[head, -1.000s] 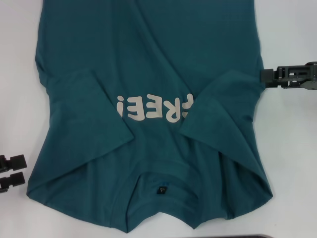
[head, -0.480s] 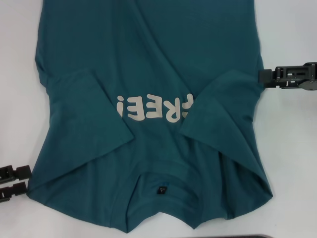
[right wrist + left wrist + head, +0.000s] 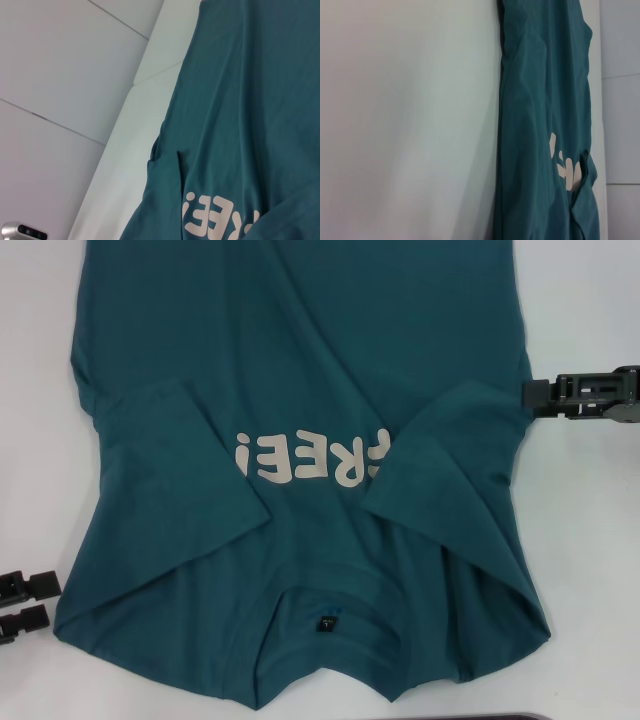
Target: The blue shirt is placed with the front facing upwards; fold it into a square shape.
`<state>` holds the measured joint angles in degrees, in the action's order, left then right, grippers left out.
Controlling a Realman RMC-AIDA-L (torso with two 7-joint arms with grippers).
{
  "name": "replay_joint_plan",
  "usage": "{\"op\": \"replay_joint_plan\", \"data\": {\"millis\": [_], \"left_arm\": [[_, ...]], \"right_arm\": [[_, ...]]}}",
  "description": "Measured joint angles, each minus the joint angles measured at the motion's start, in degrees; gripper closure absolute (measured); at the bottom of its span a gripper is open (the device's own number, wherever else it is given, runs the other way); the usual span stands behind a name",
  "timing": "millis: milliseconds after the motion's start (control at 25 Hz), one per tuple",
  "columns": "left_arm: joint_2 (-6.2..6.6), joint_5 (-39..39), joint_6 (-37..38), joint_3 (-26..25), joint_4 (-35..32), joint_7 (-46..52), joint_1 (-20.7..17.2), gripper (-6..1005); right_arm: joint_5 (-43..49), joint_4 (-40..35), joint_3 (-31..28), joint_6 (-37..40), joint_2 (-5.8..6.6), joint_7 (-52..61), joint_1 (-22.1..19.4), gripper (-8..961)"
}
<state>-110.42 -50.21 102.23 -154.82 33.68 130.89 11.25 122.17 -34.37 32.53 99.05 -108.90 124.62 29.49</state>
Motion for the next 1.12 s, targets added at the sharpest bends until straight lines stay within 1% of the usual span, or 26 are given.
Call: {"op": "replay_joint_plan", "data": {"millis": [440,680,880,1120], "left_arm": [[-0.39,1.38,-0.63,0.67,-0.03,0.01,-0.27,237],[-1.25,2.41,-0.92,0.66,-0.03,0.17,0.53,237],[-2.09,2.99,-1.62,0.80,-0.02,0.38,2.05,236],[-2.79,4.73,-2.43,0.80,0.05,0.86,3.45,236]], "right_arm": [[0.00,0.00,-0.23,0.12,0.00,0.00,0.03,250],[0.00,0.00,-0.27,0.15,0.00,0.00,0.31,253],[0.00,0.00,-0.28,0.15,0.00,0.00,0.42,256],[-0.17,0.00,-0.28,0.15,0.00,0.00,0.39,259]]}}
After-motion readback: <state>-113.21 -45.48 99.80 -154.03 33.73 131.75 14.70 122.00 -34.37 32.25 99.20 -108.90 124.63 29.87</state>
